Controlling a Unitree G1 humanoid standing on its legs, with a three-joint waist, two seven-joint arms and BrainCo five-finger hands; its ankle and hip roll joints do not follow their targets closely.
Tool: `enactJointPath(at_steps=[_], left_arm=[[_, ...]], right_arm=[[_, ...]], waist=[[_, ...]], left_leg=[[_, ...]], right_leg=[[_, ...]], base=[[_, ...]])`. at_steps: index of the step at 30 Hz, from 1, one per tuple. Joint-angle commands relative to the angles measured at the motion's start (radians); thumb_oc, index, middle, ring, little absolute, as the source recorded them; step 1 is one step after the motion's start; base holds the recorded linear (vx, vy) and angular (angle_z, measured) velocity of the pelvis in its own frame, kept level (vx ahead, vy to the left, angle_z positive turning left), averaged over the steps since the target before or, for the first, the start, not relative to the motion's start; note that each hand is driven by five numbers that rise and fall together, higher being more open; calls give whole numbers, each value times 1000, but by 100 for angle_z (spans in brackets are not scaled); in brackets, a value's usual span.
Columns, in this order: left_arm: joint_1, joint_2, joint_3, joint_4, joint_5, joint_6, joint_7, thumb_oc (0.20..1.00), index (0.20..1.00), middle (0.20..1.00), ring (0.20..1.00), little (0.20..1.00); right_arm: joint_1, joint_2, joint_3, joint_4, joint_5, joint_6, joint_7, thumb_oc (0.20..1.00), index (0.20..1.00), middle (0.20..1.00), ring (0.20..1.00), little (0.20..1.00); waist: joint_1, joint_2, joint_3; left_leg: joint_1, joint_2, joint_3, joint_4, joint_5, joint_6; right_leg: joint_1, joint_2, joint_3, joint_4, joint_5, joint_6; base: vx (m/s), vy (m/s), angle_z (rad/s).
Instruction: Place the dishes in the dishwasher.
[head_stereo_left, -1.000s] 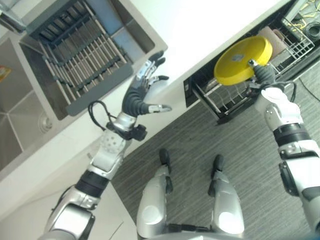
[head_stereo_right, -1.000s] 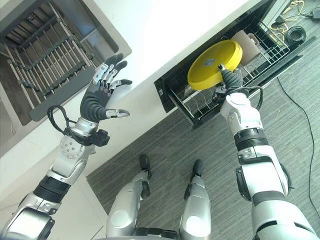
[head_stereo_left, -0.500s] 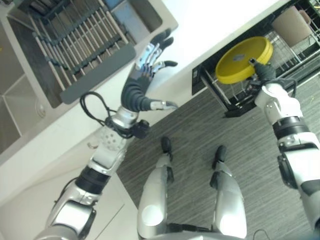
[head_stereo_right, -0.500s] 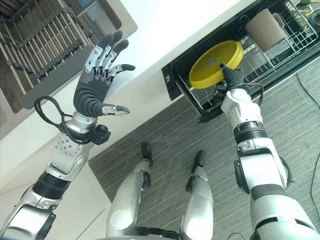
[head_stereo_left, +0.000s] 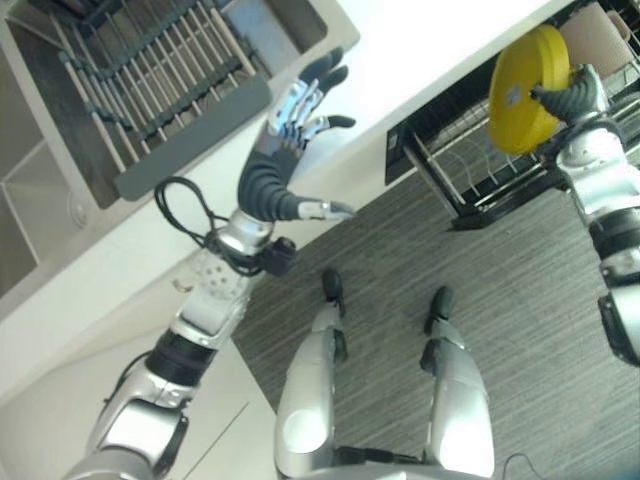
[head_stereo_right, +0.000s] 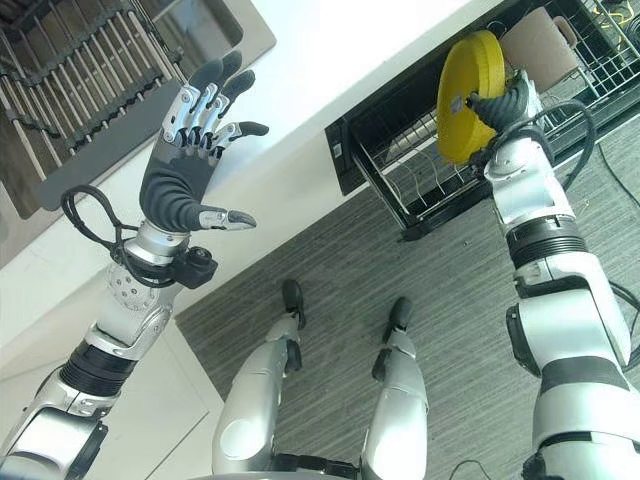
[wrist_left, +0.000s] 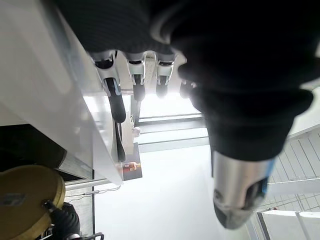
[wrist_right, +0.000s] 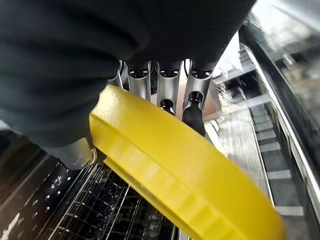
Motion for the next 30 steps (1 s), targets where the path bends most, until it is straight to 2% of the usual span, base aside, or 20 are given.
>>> enactJointPath(at_steps=[1, 2, 6, 8, 10, 14, 20, 22, 25, 27, 28, 30], left_arm=[[73, 66, 11, 60, -59, -12, -17, 1000, 1000, 1000, 1000, 1000], [83, 70, 7, 62, -70, -10, -25, 1000, 1000, 1000, 1000, 1000], [94, 103, 3, 71, -86, -31, -64, 1000, 1000, 1000, 1000, 1000], [100, 117, 1, 77, -96, -46, -72, 1000, 1000, 1000, 1000, 1000], [94, 142, -2, 84, -115, -54, -85, 1000, 1000, 1000, 1000, 1000], [92, 169, 5, 94, -125, -61, -105, 1000, 1000, 1000, 1000, 1000], [81, 193, 6, 119, -123, -91, -122, 1000, 1000, 1000, 1000, 1000], [77, 198, 6, 121, -142, -89, -126, 1000, 1000, 1000, 1000, 1000], [72, 202, 10, 131, -159, -97, -116, 1000, 1000, 1000, 1000, 1000], [70, 204, 13, 127, -149, -97, -112, 1000, 1000, 1000, 1000, 1000], [70, 203, 14, 125, -146, -91, -113, 1000, 1000, 1000, 1000, 1000], [68, 199, 9, 130, -146, -92, -116, 1000, 1000, 1000, 1000, 1000]], right_arm=[[-152, -70, 94, -76, -220, -61, 55, 200, 200, 200, 200, 200], [-150, -80, 120, -73, -239, -69, 60, 200, 200, 200, 200, 200], [-178, -144, 232, -64, -403, -118, 125, 200, 200, 200, 200, 200], [-205, -173, 327, -47, -489, -162, 155, 200, 200, 200, 200, 200], [-225, -190, 387, -48, -525, -192, 182, 200, 200, 200, 200, 200], [-229, -217, 458, -73, -588, -259, 208, 200, 200, 200, 200, 200], [-244, -209, 542, -92, -707, -351, 215, 200, 200, 200, 200, 200], [-248, -204, 558, -87, -717, -351, 190, 200, 200, 200, 200, 200], [-247, -189, 564, -82, -739, -307, 91, 200, 200, 200, 200, 200], [-252, -173, 557, -69, -775, -281, -3, 200, 200, 200, 200, 200], [-251, -170, 555, -66, -819, -271, -87, 200, 200, 200, 200, 200], [-251, -167, 530, -61, -809, -200, -240, 200, 200, 200, 200, 200]], waist=[[28, -63, -20], [31, -62, -20], [40, -80, -20], [47, -91, -20], [53, -100, -20], [59, -121, -20], [72, -137, -20], [76, -137, -20], [85, -141, -20], [94, -143, -20], [96, -143, -20], [98, -142, -20]], left_leg=[[-45, 14, -69, 115, -154, -26], [-21, 17, -77, 117, -176, -33], [-31, 22, -81, 122, -176, -34], [-36, 26, -84, 121, -171, -35], [-43, 28, -88, 125, -171, -34], [-54, 31, -93, 124, -169, -32], [-76, 30, -102, 125, -165, -30], [-85, 29, -107, 127, -163, -30], [-101, 25, -122, 136, -167, -28], [-119, 25, -135, 154, -176, -26], [-124, 25, -139, 158, -178, -26], [-141, 22, -141, 166, -180, -25]], right_leg=[[-39, -24, -42, 14, -36, 25], [-18, -21, -35, 21, -56, 35], [-12, -19, -52, 12, -48, 40], [-6, -16, -61, 5, -45, 40], [-4, -14, -66, 4, -44, 42], [-6, -9, -76, -3, -37, 46], [-14, -5, -85, -11, -32, 48], [-20, -3, -86, -11, -31, 47], [-25, 1, -88, -13, -31, 44], [-31, 6, -93, -10, -35, 40], [-33, 8, -95, -7, -39, 38], [-43, 10, -100, -4, -40, 37]], base=[[51, -34, 4], [49, -43, 5], [6, -65, 5], [-6, -52, 4], [7, -62, 5], [12, -65, 4], [18, -39, 4], [13, -21, 11], [8, -49, 2], [7, -71, -1], [6, -77, -1], [-7, -54, -2]])
